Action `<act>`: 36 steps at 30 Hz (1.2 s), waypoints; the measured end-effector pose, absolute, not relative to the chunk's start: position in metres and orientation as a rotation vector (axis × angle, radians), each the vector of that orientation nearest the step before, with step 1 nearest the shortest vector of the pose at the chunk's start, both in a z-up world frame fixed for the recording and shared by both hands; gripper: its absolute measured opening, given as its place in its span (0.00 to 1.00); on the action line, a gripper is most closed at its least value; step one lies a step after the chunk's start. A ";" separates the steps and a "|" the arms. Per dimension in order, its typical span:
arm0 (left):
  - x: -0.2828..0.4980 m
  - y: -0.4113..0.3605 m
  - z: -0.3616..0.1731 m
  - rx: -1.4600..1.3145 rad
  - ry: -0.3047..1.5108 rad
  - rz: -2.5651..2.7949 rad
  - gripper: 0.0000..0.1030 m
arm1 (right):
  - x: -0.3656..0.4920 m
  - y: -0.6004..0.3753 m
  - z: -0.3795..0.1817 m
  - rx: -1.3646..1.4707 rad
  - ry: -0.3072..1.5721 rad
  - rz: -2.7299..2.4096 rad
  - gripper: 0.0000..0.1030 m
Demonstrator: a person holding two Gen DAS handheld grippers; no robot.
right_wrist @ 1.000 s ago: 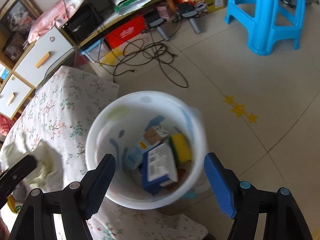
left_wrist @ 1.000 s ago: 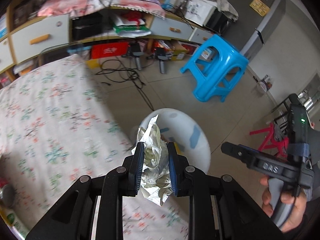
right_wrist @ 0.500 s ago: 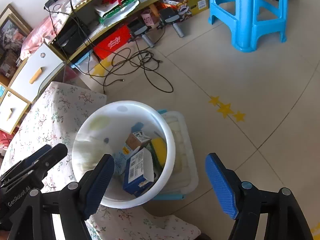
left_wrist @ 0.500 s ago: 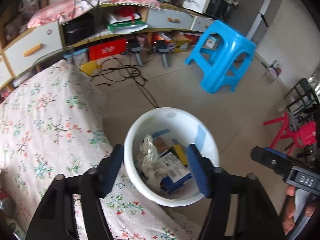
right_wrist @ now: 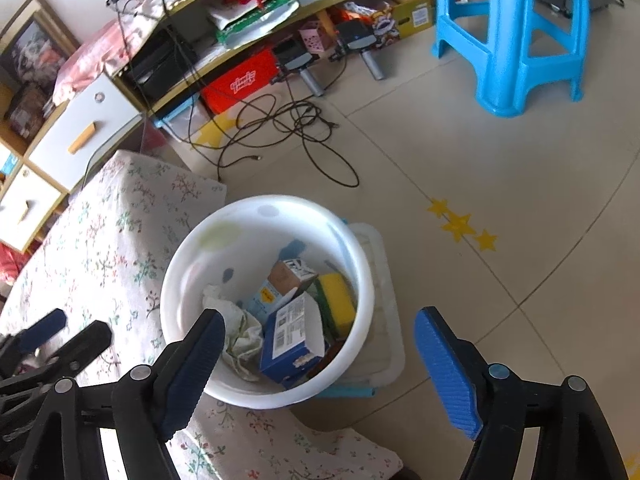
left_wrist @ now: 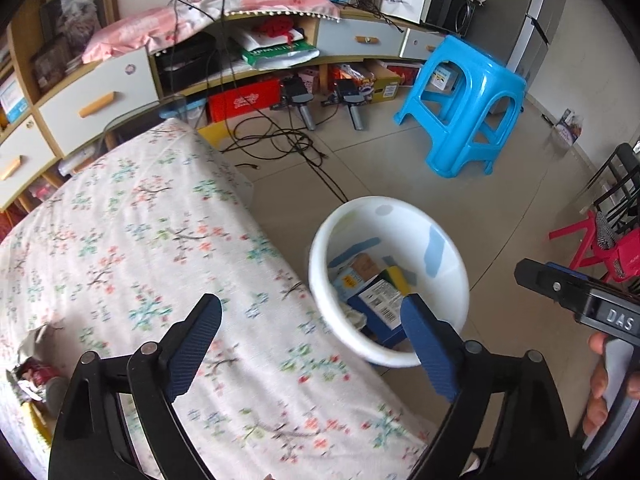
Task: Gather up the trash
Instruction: 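Move both open tools back over the table toward the yellow packet and AD bottle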
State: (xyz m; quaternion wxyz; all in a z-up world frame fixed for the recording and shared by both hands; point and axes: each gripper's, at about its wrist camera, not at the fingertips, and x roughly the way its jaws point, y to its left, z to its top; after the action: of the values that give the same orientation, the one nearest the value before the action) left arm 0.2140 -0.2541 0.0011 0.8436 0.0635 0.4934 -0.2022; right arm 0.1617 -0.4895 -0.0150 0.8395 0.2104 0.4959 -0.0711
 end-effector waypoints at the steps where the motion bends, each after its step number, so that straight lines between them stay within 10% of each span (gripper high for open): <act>1: 0.212 -0.249 0.003 0.135 1.040 -0.422 0.90 | 0.162 -0.488 -0.015 0.437 1.050 -0.148 0.82; 36: 0.177 0.035 -0.031 -0.162 1.175 -0.114 0.90 | 0.188 -0.309 -0.044 0.099 1.183 0.061 0.90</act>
State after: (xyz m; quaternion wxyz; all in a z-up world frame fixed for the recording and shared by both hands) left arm 0.1771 0.0351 -0.0311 0.8276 -0.0764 0.5535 -0.0538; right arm 0.1877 -0.3091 -0.0444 0.8285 0.0467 0.5574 0.0287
